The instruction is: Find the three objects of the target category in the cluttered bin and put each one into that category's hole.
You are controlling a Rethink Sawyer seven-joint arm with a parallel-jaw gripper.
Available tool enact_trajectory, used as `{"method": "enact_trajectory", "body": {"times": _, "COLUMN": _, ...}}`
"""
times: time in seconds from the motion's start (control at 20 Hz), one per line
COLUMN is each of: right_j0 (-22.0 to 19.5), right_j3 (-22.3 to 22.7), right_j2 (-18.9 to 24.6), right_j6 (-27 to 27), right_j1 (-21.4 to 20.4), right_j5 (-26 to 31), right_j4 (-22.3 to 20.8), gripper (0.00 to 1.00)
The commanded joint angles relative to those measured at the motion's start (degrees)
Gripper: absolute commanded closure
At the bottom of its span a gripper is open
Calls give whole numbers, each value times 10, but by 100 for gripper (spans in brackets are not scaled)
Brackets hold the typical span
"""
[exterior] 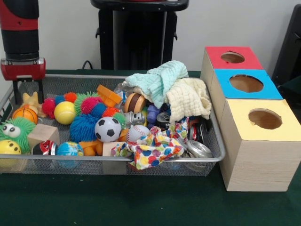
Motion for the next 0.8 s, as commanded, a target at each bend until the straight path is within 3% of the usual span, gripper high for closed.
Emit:
{"method": "enact_trajectory", "body": {"times": 0.05, "right_j0": 11, "right_j3": -63, "right_j2": 42, "right_j6": -32, "right_j1": 27, "right_j5": 47, "right_j4": -40, "gripper": 0}}
{"method": "enact_trajectory", "body": {"times": 0.3, "right_j0": 6, "right_j3": -50, "right_j2": 39, "right_j6": -28, "right_j1": 20, "right_j5": 41, "right_j4": -49, "gripper": 0}}
{"method": "enact_trajectory", "body": {"times": 0.8, "right_j0": 17, "right_j3": -77, "right_j2": 34, "right_j6": -26, "right_j1": 41, "right_j5": 32, "right_j4": -73, "gripper": 0}}
